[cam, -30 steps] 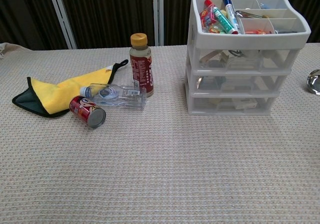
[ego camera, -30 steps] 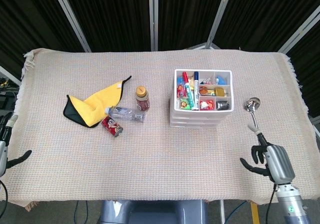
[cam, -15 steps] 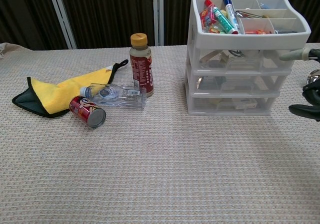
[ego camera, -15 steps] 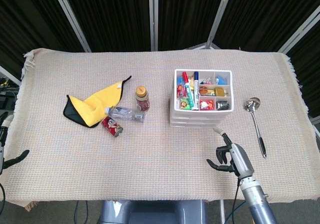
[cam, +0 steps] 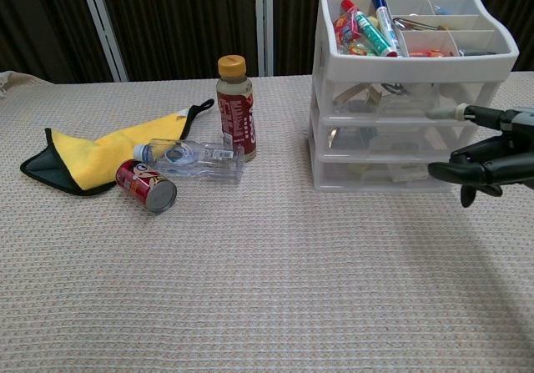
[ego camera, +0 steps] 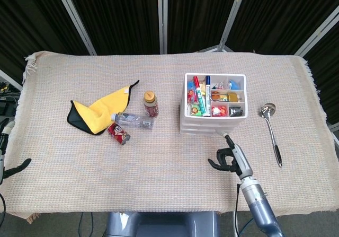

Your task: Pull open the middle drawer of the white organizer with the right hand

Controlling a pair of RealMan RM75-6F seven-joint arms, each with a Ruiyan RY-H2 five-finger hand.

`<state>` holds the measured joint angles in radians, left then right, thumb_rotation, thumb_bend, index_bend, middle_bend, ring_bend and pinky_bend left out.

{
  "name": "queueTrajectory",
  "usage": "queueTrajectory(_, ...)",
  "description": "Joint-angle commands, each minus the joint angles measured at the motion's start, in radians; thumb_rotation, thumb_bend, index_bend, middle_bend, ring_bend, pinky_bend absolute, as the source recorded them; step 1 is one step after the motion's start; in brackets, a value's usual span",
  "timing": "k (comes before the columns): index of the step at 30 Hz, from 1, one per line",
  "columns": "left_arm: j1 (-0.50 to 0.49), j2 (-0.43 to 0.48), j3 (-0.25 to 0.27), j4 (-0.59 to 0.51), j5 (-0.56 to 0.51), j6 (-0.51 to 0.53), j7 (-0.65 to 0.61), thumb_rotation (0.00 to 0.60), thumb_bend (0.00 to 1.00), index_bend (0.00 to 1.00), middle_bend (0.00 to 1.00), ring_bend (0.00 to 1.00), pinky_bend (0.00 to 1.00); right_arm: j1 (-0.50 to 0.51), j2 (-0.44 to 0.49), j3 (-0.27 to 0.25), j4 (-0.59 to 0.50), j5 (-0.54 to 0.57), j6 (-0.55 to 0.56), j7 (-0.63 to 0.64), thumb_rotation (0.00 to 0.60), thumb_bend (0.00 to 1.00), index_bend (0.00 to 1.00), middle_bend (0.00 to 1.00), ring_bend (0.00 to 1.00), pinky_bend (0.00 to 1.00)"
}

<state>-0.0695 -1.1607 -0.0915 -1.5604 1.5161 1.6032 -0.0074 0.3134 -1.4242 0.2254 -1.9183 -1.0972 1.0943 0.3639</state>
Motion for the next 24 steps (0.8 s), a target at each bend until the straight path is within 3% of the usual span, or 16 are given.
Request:
queueTrajectory(1,0.0,0.0,0.0,0.0,-0.001,-0.001,0.001,0.6,0.04,0.0,0.0,0.0,0.0,0.008,-0.02,0.02,0.016,0.019,-0.013,0.033,0.6,0.2,0.13,0.82,0.82,0.59)
queueTrajectory(24,-0.001,0.006,-0.002,-0.002,-0.002,-0.005,-0.014,0.6,0.04,0.0,0.0,0.0,0.0,0.036,-0.125,0.071,0.091,0.075,-0.026,0.083,0.6,0.22,0.18,0.82,0.82,0.59)
